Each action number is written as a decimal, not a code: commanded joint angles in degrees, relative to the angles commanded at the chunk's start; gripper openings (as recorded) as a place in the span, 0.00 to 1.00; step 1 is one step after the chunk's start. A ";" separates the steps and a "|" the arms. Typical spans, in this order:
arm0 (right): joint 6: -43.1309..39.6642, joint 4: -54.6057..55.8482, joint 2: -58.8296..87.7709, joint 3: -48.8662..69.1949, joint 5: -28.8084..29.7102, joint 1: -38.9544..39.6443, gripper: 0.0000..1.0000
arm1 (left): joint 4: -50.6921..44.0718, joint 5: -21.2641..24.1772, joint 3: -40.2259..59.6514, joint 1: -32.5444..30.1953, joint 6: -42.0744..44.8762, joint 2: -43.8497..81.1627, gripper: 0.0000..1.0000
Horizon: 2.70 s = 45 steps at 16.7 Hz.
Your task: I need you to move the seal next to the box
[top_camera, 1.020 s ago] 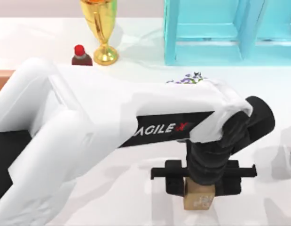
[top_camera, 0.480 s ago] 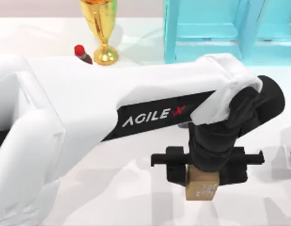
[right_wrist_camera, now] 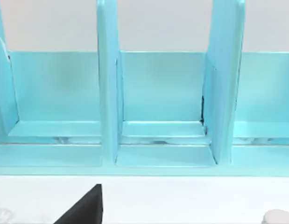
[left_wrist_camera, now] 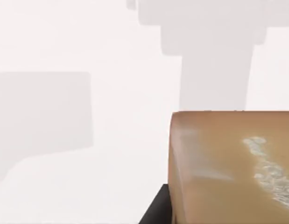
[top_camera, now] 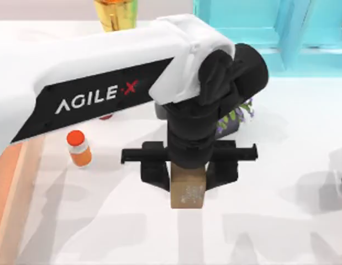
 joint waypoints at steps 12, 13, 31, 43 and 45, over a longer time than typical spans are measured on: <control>0.00 0.00 0.00 0.00 0.00 0.00 1.00 | -8.72 -0.07 -25.98 26.92 27.38 -35.30 0.00; 0.00 0.00 0.00 0.00 0.00 0.00 1.00 | -8.91 -0.07 -26.41 27.35 27.81 -35.83 0.00; 0.00 0.00 0.00 0.00 0.00 0.00 1.00 | 6.10 -0.07 -40.42 27.67 28.15 -34.83 0.00; 0.00 0.00 0.00 0.00 0.00 0.00 1.00 | 6.10 -0.07 -40.42 27.67 28.15 -34.83 0.90; 0.00 0.00 0.00 0.00 0.00 0.00 1.00 | 6.10 -0.07 -40.42 27.67 28.15 -34.83 1.00</control>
